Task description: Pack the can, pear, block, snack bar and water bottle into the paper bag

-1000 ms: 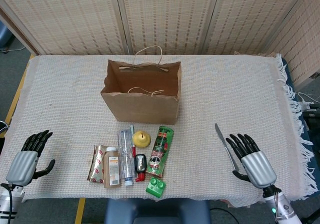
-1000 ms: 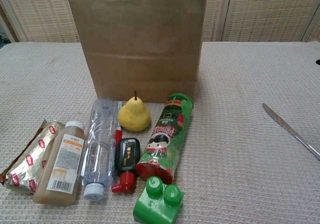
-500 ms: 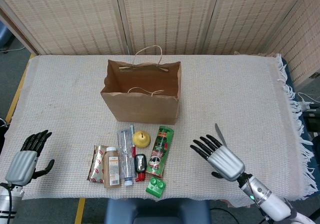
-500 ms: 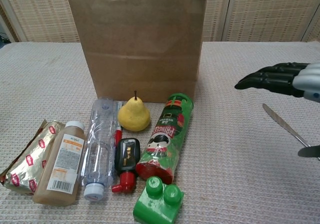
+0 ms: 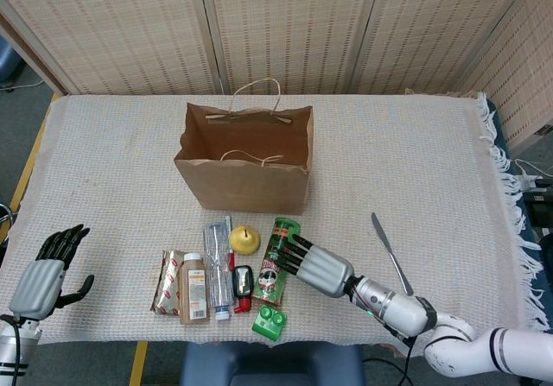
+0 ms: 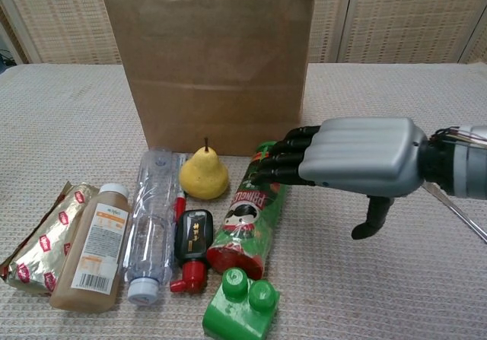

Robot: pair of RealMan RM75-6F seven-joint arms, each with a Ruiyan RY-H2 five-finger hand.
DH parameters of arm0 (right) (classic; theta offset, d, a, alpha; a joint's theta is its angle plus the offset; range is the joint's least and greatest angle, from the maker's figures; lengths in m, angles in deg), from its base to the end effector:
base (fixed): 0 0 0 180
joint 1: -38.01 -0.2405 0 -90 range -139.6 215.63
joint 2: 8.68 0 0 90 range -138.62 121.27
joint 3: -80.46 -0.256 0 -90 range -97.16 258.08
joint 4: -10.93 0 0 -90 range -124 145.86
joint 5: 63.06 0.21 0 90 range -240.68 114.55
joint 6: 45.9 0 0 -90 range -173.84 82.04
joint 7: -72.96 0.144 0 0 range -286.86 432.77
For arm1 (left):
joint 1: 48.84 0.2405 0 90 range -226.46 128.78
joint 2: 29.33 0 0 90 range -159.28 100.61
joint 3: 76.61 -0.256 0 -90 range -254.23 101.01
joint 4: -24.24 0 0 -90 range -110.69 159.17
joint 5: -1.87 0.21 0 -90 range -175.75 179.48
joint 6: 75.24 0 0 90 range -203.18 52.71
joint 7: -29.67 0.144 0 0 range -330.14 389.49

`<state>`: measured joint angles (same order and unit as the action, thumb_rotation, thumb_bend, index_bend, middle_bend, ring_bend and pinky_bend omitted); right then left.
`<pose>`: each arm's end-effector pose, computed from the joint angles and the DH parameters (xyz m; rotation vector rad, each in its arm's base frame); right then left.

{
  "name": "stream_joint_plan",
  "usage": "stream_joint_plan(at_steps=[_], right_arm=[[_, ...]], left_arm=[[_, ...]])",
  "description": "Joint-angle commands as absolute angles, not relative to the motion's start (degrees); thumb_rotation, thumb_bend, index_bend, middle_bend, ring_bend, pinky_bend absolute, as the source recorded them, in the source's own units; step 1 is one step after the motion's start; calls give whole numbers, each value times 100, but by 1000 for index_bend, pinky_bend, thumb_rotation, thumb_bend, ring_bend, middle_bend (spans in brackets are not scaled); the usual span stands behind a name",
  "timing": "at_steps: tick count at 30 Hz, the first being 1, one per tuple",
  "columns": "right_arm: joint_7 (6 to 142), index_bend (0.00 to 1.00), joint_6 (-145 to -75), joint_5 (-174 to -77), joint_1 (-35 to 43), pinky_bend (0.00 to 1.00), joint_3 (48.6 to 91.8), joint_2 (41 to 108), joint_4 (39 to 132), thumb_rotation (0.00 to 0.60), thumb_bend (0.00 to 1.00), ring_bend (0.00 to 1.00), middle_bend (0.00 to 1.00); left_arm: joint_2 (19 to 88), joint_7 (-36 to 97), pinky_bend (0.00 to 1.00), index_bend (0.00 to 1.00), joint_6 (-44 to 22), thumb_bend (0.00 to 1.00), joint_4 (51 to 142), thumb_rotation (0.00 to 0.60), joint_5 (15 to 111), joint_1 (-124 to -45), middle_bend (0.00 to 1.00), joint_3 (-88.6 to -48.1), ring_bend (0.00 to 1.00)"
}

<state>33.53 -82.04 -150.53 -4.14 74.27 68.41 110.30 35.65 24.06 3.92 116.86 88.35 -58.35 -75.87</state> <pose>-0.1209 -0.2701 -0.0170 2.5026 -0.1892 0.6435 -0.3012 0.1967 0.1346 -1.4774 -1.0468 -0.9633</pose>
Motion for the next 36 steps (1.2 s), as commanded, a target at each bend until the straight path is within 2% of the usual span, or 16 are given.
stream_joint_plan(at_steps=[1, 12, 13, 17, 19, 20, 23, 29, 32, 36], right_arm=[[2989, 0, -8014, -14709, -683, 71, 7364, 7233, 10720, 600, 0, 0, 31], [2398, 17, -8153, -14009, -1106, 88, 7448, 8227, 9860, 600, 5, 12, 40], [2390, 67, -8246, -14044, -1106, 129, 7462, 8290, 9816, 600, 33, 52, 75], [2466, 596, -8730, -14451, -1054, 577, 7592, 8437, 9660, 600, 257, 460, 452], [2576, 764, -8930, -14647, -1015, 747, 7666, 8397, 9658, 600, 314, 628, 596], [2622, 811, -9013, -14734, -1000, 793, 7696, 8351, 9687, 600, 328, 679, 639], [2864, 854, -9328, -15046, -918, 830, 7802, 8121, 9894, 600, 341, 719, 677], [3565, 862, -10249, -15694, -659, 830, 7863, 7613, 10626, 600, 344, 724, 682], [3842, 862, -10725, -15935, -562, 830, 7742, 7506, 10906, 600, 344, 724, 682], [4054, 861, -11339, -16136, -518, 831, 7330, 7551, 11275, 600, 344, 724, 682]], left_arm=[[3557, 2390, 49, 0, 383, 371, 11687, 600, 8832, -5840, 0, -7584, 0], [3526, 2291, 49, 0, 362, 371, 11700, 600, 8849, -5849, 0, -7596, 0], [3523, 2283, 49, 0, 357, 372, 11698, 600, 8846, -5850, 0, -7596, 0], [3512, 2251, 49, 0, 354, 372, 11700, 600, 8843, -5850, 0, -7597, 0], [3511, 2246, 50, 0, 360, 372, 11701, 600, 8839, -5848, 0, -7593, 0], [3513, 2249, 50, 0, 365, 371, 11699, 600, 8839, -5847, 0, -7591, 0], [3518, 2259, 49, 0, 367, 371, 11700, 600, 8839, -5843, 0, -7595, 0], [3531, 2315, 49, 0, 366, 371, 11713, 600, 8836, -5842, 0, -7599, 0], [3538, 2347, 50, 0, 367, 372, 11719, 600, 8831, -5842, 0, -7597, 0], [3562, 2399, 49, 0, 380, 371, 11724, 600, 8820, -5840, 0, -7587, 0]])
